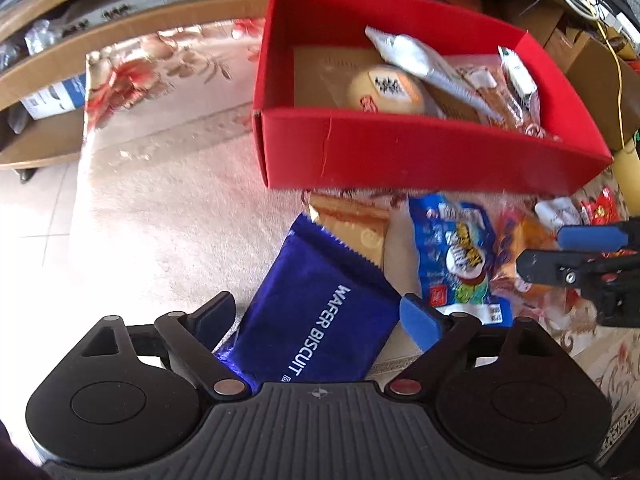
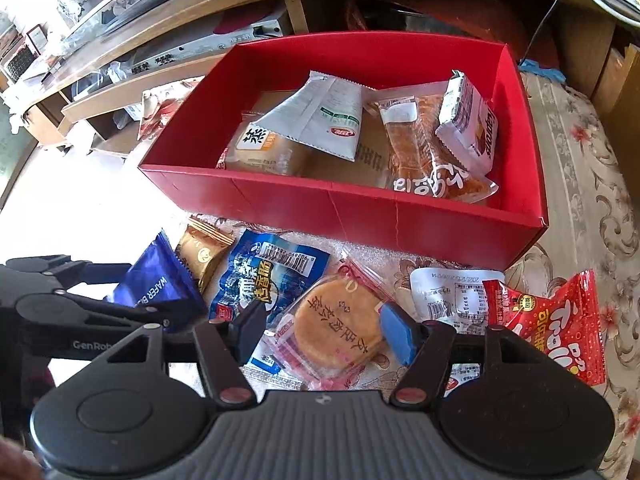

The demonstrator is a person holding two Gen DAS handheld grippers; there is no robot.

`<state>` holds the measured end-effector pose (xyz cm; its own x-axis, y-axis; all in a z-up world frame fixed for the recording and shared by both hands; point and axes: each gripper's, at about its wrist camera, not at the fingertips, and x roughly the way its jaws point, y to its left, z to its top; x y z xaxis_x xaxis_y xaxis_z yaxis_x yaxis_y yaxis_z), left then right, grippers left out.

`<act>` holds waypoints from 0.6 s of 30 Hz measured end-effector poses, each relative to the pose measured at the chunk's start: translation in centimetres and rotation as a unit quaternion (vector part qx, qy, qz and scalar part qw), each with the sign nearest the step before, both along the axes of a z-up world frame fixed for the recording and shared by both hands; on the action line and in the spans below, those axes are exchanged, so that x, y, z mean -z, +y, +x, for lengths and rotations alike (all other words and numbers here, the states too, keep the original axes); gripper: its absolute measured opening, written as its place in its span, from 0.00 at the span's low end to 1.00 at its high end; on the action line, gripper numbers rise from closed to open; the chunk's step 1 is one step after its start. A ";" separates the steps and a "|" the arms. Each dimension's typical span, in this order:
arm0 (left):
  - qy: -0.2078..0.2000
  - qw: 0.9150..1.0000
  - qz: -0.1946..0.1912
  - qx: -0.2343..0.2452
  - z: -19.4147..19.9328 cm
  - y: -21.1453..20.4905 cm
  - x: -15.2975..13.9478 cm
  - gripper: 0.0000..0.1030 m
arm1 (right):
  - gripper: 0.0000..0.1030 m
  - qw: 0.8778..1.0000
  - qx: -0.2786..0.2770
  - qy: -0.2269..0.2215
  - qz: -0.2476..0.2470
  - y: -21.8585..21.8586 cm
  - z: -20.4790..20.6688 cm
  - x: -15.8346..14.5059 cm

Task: Organize snacks
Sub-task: 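Grasp the blue wafer biscuit packet with left tool while right tool grasps the round pastry packet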

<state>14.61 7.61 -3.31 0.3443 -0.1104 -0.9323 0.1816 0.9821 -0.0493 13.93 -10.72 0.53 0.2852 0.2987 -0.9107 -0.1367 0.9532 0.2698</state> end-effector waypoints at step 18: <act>0.006 1.000 0.013 0.011 -4.5 -2.8 -0.7 0.68 | 0.60 0.999 0.040 0.014 0.006 -2.0 -0.2 -0.1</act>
<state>10.07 4.85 -2.65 0.3300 -0.0945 -0.9392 0.2036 0.9787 -0.0269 13.77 -12.74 0.64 0.2838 0.2866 -0.9151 -0.0519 0.9575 0.2837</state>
